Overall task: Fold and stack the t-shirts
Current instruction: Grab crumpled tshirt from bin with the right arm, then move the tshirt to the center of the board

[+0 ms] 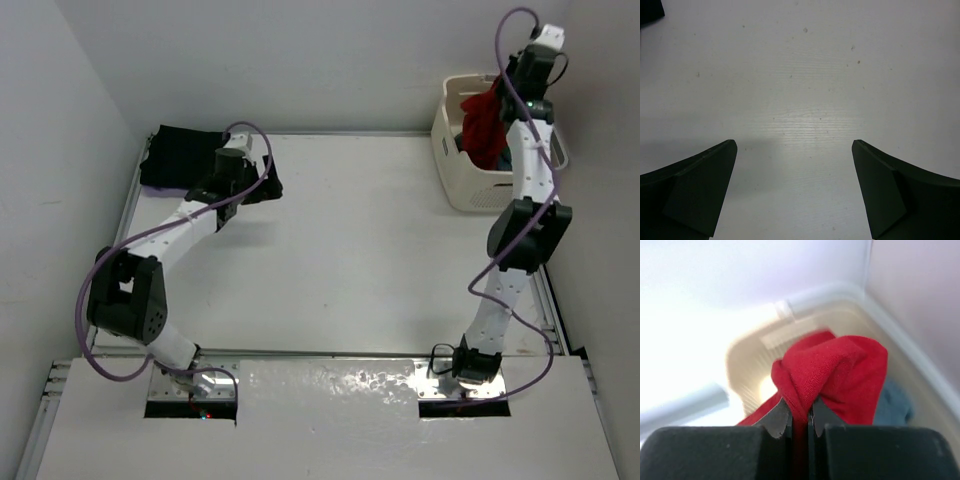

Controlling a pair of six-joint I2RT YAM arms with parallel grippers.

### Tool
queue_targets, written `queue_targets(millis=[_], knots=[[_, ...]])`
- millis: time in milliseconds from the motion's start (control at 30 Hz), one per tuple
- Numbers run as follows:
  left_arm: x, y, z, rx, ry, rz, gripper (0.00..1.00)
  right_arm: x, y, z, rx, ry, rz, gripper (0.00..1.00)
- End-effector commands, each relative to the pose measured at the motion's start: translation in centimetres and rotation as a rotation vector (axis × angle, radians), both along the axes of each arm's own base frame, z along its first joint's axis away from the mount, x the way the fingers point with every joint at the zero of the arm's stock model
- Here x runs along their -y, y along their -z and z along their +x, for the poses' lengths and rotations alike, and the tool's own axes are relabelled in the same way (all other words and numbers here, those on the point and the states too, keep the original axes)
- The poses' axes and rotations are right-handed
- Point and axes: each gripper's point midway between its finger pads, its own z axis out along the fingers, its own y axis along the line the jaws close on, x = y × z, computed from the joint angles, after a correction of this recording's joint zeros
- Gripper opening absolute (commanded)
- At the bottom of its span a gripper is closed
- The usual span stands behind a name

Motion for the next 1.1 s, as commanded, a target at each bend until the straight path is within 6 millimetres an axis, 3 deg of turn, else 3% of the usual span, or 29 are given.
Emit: queue_targets(millis=[0,167,300,367,467,533,567,600,633,667,700,733,767,800,833,867,900,933,1000,1033,1067], knots=[[0.2,-4.1,-0.2,0.121,0.016,-0.040,1.00,-2.4,-17.1,-3.3,0.372,-0.103,-0.077,0.00],[0.3,-4.9,-0.9,0.140,0.022,-0.065,1.00,-6.8,-23.1,-5.8,0.501,-0.299,-0.022,0.00],[0.1,-6.6,-1.9,0.174,0.017,-0.084,1.00,-12.8,-29.0,-9.3,0.669,-0.584,0.087,0.00],[-0.4,-7.5,-2.6,0.193,-0.008,-0.095,1.00,-17.3,-31.5,-12.3,0.715,-0.791,0.173,0.00],[-1.5,-8.4,-3.9,0.202,-0.071,-0.118,1.00,-24.5,-32.8,-16.8,0.707,-1.063,0.234,0.00],[-1.8,-8.1,-4.9,0.175,-0.103,-0.142,1.00,-27.8,-31.9,-18.6,0.659,-1.165,0.230,0.00],[-2.3,-8.7,-5.5,0.186,-0.127,-0.151,1.00,-29.4,-29.5,-18.3,0.589,-1.185,0.272,0.00],[-2.6,-8.7,-5.9,0.178,-0.153,-0.160,1.00,-30.9,-29.7,-20.2,0.588,-1.215,0.272,0.00],[-3.0,-8.1,-6.5,0.158,-0.193,-0.184,1.00,-31.2,-28.4,-20.3,0.566,-1.216,0.272,0.00],[-4.0,-8.4,-7.3,0.165,-0.244,-0.180,1.00,-31.3,-24.1,-19.0,0.474,-1.188,0.329,0.00],[-4.7,-7.7,-8.0,0.145,-0.280,-0.177,1.00,-31.0,-23.4,-20.0,0.469,-1.167,0.311,0.00],[-5.3,-7.0,-8.9,0.111,-0.330,-0.189,1.00,-30.5,-21.0,-19.4,0.427,-1.129,0.307,0.00],[-6.2,-7.6,-9.6,0.132,-0.376,-0.188,1.00,-30.1,-15.1,-18.6,0.294,-1.072,0.346,0.10],[-6.7,-7.2,-10.2,0.121,-0.403,-0.184,1.00,-28.8,-12.5,-17.8,0.237,-0.963,0.343,0.24],[-7.5,-7.2,-11.1,0.112,-0.443,-0.184,1.00,-27.8,-6.7,-18.4,0.083,-0.898,0.326,0.39],[-7.7,-7.1,-11.5,0.106,-0.451,-0.179,1.00,-25.0,-3.7,-17.7,0.020,-0.731,0.273,0.71],[-7.9,-6.7,-11.9,0.091,-0.459,-0.173,1.00,-23.9,-2.0,-18.5,-0.019,-0.675,0.236,0.82],[-8.1,-5.9,-12.6,0.058,-0.467,-0.161,1.00,-23.1,2.3,-19.7,-0.120,-0.628,0.239,0.95],[-8.2,-4.6,-13.4,0.019,-0.467,-0.147,1.00,-21.0,5.0,-21.0,-0.186,-0.523,0.190,0.99],[-8.2,-3.7,-13.9,-0.012,-0.473,-0.142,1.00,-20.6,5.3,-22.2,-0.193,-0.511,0.182,0.99],[-8.0,-2.9,-14.2,-0.038,-0.466,-0.147,1.00,-20.6,8.0,-23.8,-0.252,-0.504,0.190,0.99]])
